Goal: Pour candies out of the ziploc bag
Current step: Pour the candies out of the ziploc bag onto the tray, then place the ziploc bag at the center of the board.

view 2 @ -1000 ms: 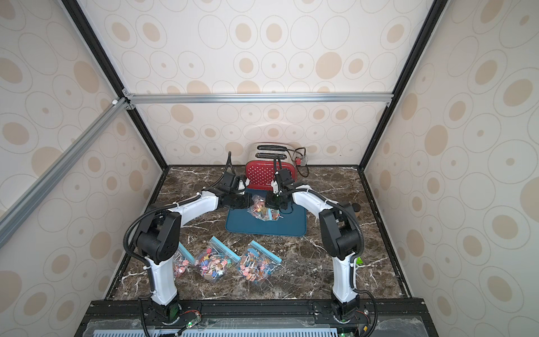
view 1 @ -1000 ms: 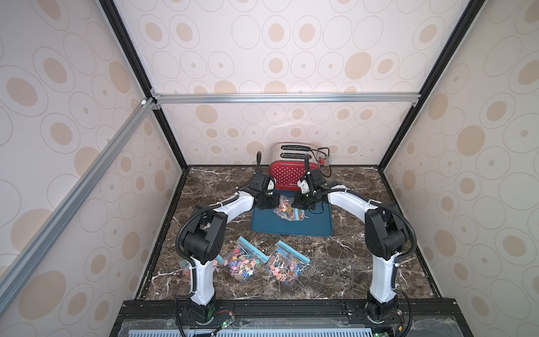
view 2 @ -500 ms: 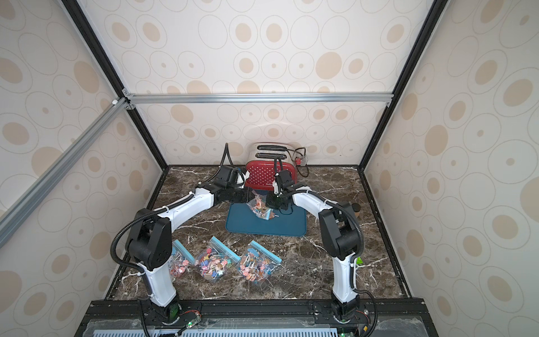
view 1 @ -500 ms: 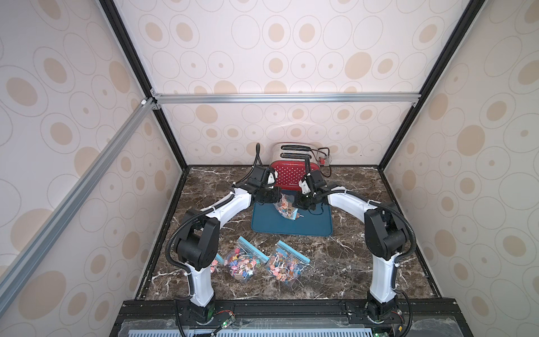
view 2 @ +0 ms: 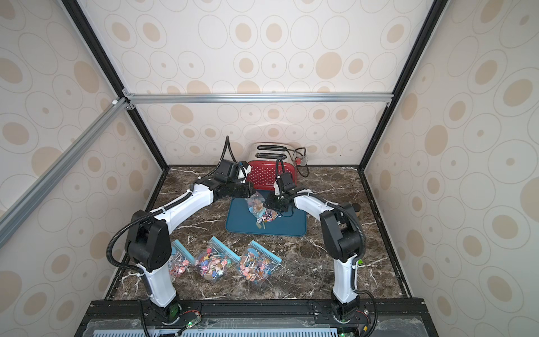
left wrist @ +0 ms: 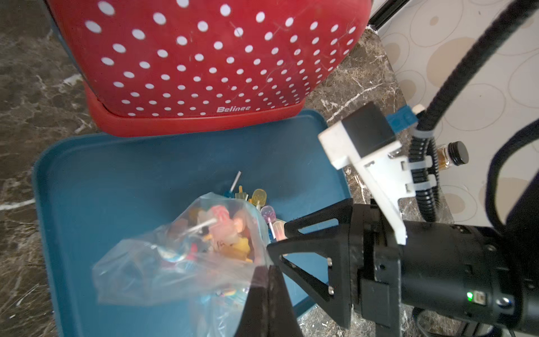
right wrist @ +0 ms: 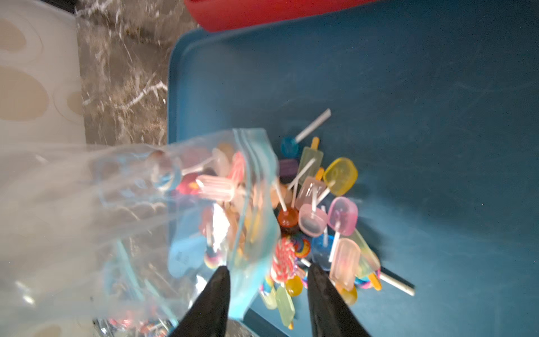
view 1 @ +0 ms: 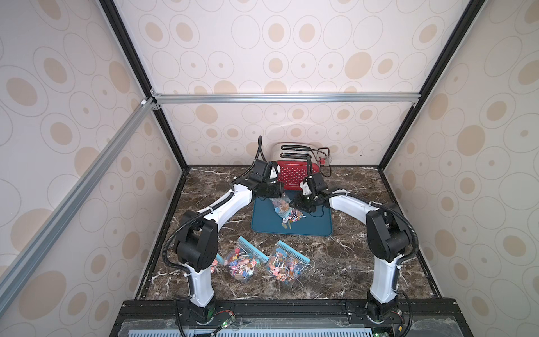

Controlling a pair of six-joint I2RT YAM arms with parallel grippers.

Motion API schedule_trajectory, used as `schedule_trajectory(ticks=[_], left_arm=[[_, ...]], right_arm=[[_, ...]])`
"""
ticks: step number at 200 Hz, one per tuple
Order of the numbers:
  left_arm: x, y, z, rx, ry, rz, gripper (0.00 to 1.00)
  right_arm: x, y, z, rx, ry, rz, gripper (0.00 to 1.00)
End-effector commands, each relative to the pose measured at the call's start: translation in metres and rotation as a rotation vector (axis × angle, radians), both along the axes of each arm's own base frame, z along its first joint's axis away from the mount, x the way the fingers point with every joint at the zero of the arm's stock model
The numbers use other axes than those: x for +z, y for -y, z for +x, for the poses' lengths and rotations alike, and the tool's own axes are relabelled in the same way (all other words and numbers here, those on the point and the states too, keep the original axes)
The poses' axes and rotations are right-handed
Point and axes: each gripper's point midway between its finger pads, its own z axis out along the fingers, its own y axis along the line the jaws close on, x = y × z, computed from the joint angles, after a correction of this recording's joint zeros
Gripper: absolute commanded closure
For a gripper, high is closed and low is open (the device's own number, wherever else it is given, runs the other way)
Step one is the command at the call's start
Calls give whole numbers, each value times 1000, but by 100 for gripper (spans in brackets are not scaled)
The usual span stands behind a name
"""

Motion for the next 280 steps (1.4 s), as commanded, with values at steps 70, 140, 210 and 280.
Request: schedule_trajectory(ticks=[70, 140, 210, 280], left_arm=[[47, -7, 2, -11, 107, 40, 100], [70, -82, 15, 240, 169, 309, 100], [50, -190, 79, 522, 131, 207, 100], [-12, -207, 124, 572, 93, 78, 100]], right_arm=[[28, 17, -22, -18, 51, -28, 32], [37, 34, -52, 42, 67, -76, 30], [41, 39, -100, 158, 65, -43, 32], [19, 42, -114, 153, 33, -37, 34]])
